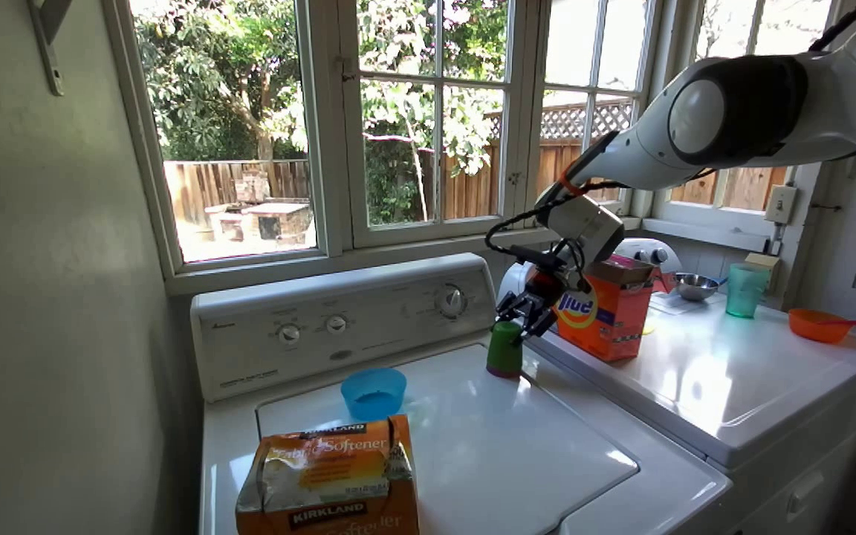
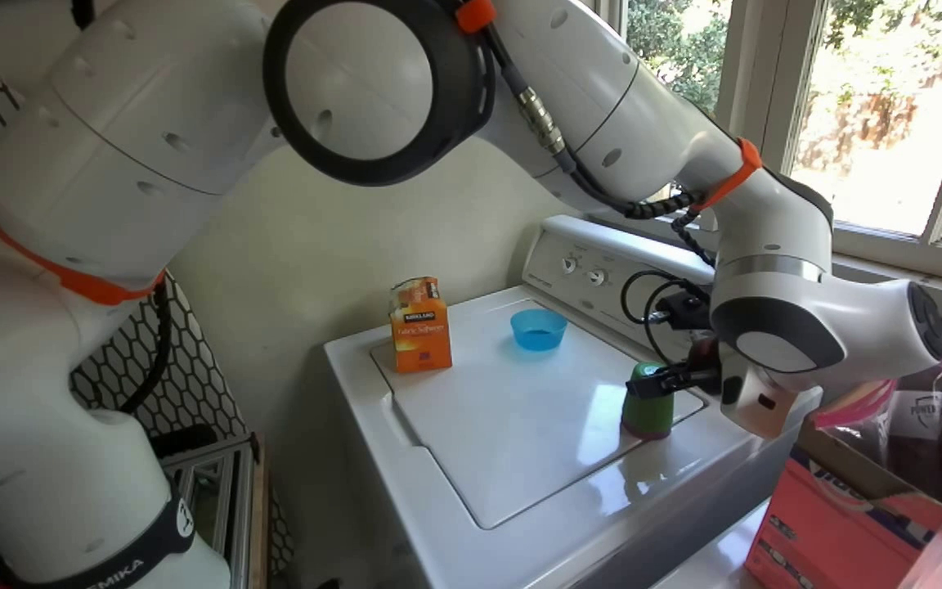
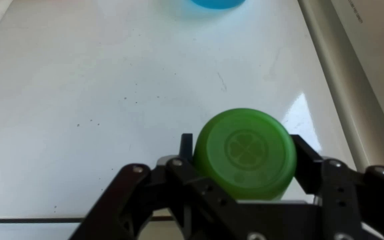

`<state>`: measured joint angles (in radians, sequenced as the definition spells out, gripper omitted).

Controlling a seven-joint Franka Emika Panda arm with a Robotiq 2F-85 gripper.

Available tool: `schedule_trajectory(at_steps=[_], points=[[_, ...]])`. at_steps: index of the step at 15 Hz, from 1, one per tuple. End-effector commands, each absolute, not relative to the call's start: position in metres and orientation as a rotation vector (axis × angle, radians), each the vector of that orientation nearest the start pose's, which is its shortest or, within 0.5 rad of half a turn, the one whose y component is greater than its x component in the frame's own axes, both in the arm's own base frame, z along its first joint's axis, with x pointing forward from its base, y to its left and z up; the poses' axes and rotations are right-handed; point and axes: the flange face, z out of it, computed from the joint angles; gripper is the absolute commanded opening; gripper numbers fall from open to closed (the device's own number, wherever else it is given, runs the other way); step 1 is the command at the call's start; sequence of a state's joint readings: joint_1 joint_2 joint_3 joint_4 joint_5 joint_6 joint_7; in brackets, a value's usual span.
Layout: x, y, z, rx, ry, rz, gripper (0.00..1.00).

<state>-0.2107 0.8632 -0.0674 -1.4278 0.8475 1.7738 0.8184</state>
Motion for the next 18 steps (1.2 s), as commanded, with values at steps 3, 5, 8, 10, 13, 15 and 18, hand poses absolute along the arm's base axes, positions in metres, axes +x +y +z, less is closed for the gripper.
schedule_trajectory(at_steps=[3, 5, 8, 10, 13, 15, 18], points=[[0.672, -0.094, 0.198, -1.975, 1.604, 0.679, 0.45], [0.671, -0.081, 0.213, -2.07, 1.558, 0.605, 0.45], [0.666, -0.058, 0.238, -2.23, 1.505, 0.5, 0.45], [0.66, -0.041, 0.253, -2.326, 1.51, 0.421, 0.45], [0.649, -0.016, 0.276, -2.428, 1.55, 0.263, 0.45], [0.645, 0.001, 0.29, -2.45, 1.591, 0.129, 0.45], [0.64, 0.025, 0.308, -2.463, 1.661, -0.07, 0.45]])
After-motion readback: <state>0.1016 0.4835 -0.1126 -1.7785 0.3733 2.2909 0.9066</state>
